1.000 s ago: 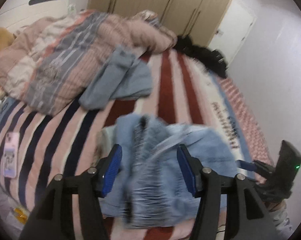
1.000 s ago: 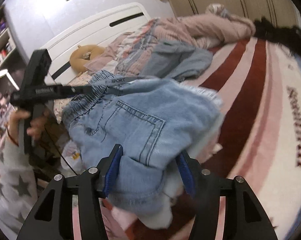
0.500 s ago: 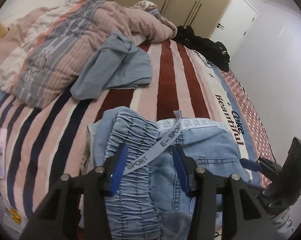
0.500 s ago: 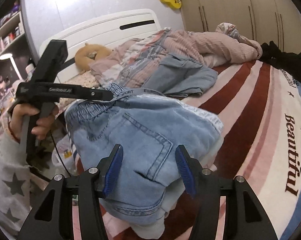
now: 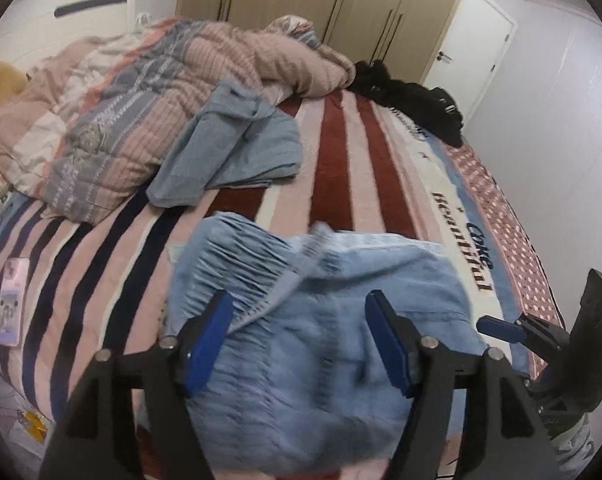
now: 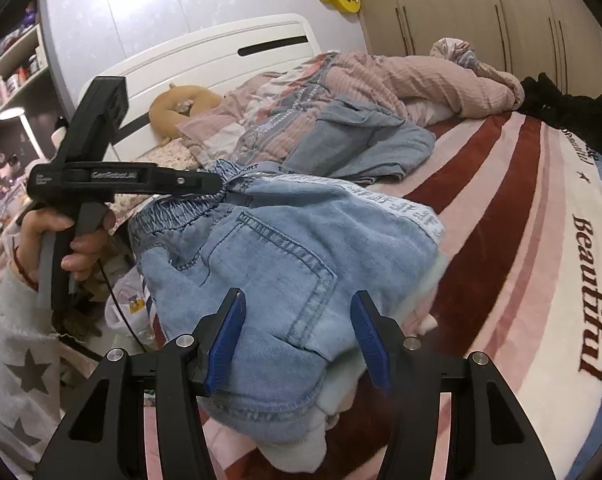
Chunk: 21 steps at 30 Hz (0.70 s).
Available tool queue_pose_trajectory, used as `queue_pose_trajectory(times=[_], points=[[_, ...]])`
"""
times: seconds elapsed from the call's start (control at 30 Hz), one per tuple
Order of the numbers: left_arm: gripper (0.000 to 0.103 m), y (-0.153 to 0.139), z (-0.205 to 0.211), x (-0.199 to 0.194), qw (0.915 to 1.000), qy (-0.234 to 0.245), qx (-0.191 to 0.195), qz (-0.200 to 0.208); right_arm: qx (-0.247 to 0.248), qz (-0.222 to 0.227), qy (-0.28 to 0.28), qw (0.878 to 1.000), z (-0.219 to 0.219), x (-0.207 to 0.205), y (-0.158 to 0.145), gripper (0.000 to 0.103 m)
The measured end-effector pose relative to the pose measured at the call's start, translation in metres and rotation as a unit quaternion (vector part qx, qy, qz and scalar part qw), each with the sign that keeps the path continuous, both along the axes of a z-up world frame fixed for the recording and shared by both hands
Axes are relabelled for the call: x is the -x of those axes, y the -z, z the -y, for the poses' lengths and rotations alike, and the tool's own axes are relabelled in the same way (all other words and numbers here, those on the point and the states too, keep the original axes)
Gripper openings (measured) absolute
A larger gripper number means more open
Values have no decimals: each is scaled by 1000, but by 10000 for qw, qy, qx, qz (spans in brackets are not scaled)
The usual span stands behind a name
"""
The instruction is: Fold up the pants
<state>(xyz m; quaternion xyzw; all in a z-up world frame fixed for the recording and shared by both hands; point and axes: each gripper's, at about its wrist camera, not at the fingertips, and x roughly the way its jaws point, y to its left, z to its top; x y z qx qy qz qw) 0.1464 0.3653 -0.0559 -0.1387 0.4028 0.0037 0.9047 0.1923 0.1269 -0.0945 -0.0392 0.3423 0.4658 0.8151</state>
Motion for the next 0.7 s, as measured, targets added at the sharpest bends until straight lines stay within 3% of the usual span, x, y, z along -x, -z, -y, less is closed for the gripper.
queue_pose_trajectory(times=[0.13, 0.27, 0.37, 0.6, 0.7], points=[[69, -12, 37, 15, 9994, 70, -281, 204, -34, 198, 88, 9998, 25, 9, -6, 58], [80, -23, 93, 37, 9963, 135, -602, 591, -50, 458, 282, 9985, 65, 26, -10, 61], [81, -28, 134, 52, 9935, 160, -779, 814, -71, 720, 462, 9963, 102, 40, -14, 69], [101, -37, 234, 94, 9802, 7, -984, 1718, -1, 1619, 1114, 9805, 196, 82, -25, 89], [102, -39, 277, 109, 9696, -110, -1143, 2162, 65, 2046, 1423, 9684, 232, 101, -30, 95]])
